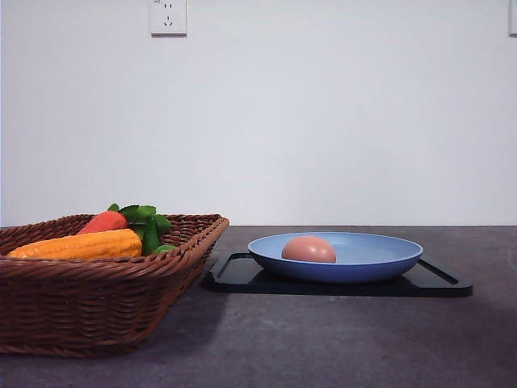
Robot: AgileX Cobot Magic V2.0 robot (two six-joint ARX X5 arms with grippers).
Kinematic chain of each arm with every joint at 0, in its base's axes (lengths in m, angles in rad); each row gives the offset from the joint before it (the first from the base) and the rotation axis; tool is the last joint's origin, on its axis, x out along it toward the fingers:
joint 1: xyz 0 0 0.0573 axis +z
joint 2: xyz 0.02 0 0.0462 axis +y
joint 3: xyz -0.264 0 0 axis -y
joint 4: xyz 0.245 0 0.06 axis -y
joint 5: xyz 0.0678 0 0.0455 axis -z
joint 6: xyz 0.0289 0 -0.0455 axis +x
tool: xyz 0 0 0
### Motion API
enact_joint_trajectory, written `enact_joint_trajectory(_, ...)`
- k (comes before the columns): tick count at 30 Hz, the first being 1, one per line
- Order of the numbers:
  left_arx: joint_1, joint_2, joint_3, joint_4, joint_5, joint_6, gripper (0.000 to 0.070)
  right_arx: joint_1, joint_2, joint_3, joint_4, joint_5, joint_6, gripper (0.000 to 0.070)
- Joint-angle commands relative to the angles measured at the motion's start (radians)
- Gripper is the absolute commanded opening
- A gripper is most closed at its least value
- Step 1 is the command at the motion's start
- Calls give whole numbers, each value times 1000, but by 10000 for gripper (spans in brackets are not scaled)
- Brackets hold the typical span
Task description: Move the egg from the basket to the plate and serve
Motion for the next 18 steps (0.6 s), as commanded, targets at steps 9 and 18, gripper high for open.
enact_joint_trajectory(9, 0, -1, -21, -13, 2, -2, 0, 2, -3, -3, 11, 2, 16, 0)
enact_joint_trajectory(18, 0, -1, -21, -13, 2, -2, 0, 2, -3, -3, 11, 2, 16, 0)
